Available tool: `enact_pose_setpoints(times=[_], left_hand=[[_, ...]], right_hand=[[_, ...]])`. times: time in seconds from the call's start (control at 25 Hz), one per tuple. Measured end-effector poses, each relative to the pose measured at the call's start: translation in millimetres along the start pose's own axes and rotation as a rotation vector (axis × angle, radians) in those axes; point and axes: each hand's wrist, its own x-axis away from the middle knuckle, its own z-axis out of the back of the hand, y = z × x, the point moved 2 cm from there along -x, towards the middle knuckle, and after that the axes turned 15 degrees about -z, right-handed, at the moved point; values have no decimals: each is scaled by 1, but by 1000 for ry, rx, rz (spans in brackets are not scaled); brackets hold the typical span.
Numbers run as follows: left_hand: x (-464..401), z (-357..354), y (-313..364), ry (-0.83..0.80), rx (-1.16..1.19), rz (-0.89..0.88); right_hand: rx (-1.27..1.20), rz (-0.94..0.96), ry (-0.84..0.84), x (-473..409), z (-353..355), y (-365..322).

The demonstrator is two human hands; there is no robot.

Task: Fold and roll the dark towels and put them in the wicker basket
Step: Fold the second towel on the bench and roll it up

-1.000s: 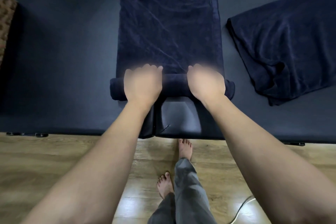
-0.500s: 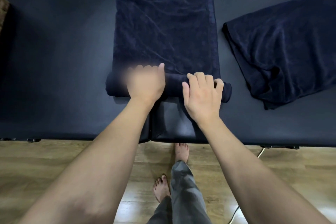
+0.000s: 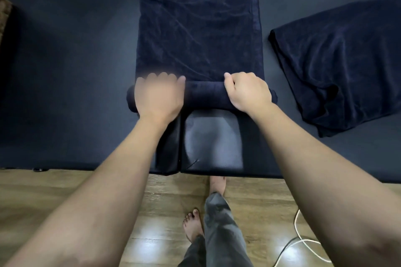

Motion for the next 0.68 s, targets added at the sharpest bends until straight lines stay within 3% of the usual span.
enact_pose_setpoints(times=[0.08, 0.2, 0.28, 0.48, 0.68], left_hand=[[-18, 1, -3, -86, 29, 49], [-33, -4, -10, -159, 28, 98], [-38, -4, -9, -190, 39, 122], [-34, -2, -9, -140, 60, 126], [-16, -7, 22, 93, 0, 28]], right_hand=[[-39, -31, -5, -3, 3, -1], [88, 15, 401, 14, -3, -9], [148, 6, 528, 25, -15, -11], [117, 52, 509, 26, -30, -8], [155, 61, 168, -16, -2, -19]])
